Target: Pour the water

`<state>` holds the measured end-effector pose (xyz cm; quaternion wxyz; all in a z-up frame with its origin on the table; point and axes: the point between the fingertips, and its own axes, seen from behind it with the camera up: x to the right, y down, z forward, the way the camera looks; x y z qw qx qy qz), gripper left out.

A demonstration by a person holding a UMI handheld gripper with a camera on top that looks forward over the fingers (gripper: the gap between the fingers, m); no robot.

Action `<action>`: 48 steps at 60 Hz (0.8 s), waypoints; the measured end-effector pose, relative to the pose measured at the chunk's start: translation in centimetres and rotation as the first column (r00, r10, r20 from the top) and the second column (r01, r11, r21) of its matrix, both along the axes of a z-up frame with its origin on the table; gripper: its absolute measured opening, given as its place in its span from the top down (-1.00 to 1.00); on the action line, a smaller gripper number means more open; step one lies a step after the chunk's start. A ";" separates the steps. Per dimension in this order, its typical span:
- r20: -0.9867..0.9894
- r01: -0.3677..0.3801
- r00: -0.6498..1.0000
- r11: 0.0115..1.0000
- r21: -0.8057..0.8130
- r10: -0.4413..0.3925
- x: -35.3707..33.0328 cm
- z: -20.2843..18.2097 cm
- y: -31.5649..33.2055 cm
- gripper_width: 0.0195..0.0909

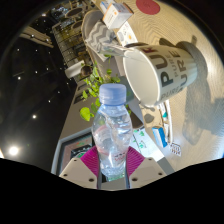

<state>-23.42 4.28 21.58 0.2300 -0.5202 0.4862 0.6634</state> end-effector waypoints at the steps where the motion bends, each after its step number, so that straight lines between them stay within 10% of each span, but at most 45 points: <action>1: 0.020 -0.007 1.000 1.000 0.003 0.007 0.0 0.2 -0.2 0.69; 15: 0.437 -0.091 0.899 0.984 0.156 0.014 1.9 6.0 -1.2 0.68; 31: 0.868 -0.196 0.446 0.922 0.333 -0.218 10.9 13.8 0.2 0.67; 48: 0.942 -0.150 -0.202 0.959 0.241 -0.268 26.5 7.4 3.4 0.66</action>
